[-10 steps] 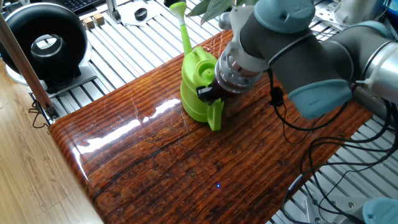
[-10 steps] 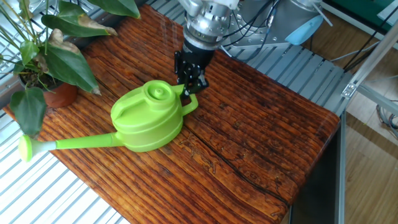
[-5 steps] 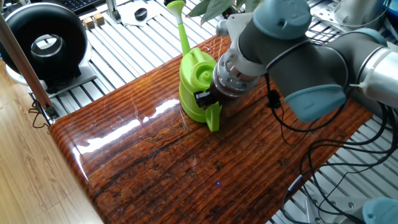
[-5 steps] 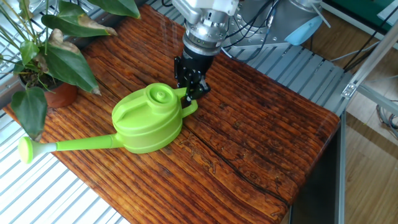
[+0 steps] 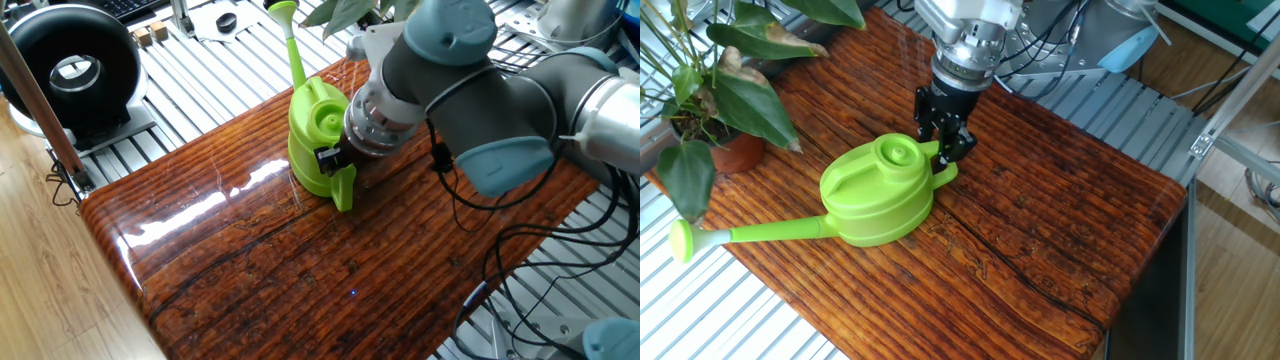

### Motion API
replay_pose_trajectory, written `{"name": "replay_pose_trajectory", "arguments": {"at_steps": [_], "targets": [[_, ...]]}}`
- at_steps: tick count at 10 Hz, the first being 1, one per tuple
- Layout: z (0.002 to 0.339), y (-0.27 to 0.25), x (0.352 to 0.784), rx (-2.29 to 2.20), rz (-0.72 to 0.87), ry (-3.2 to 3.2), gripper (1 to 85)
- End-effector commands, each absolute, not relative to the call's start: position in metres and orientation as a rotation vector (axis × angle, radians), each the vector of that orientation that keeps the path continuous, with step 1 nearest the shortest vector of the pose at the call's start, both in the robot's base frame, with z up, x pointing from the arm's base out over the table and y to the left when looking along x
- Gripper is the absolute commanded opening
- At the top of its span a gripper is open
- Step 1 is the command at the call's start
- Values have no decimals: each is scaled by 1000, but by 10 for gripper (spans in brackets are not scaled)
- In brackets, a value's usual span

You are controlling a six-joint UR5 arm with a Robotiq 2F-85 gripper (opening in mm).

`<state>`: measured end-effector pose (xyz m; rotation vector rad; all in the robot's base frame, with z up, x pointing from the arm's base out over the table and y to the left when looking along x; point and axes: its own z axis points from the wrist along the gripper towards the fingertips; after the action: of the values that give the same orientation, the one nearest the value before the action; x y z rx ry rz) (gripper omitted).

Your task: Water the plant

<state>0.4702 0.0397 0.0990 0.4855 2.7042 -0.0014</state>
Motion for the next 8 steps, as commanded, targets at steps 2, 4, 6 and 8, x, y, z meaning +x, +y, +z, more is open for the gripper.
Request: {"name": "replay_pose_trajectory", "arguments": {"at_steps": [2, 4, 6, 8], "targets": [[123, 48, 467, 495, 41, 2707, 503], [133, 57, 470, 482, 93, 2698, 503], [143, 54, 474, 470, 77, 2702, 503], [149, 46, 463, 466, 19, 2763, 497]]}}
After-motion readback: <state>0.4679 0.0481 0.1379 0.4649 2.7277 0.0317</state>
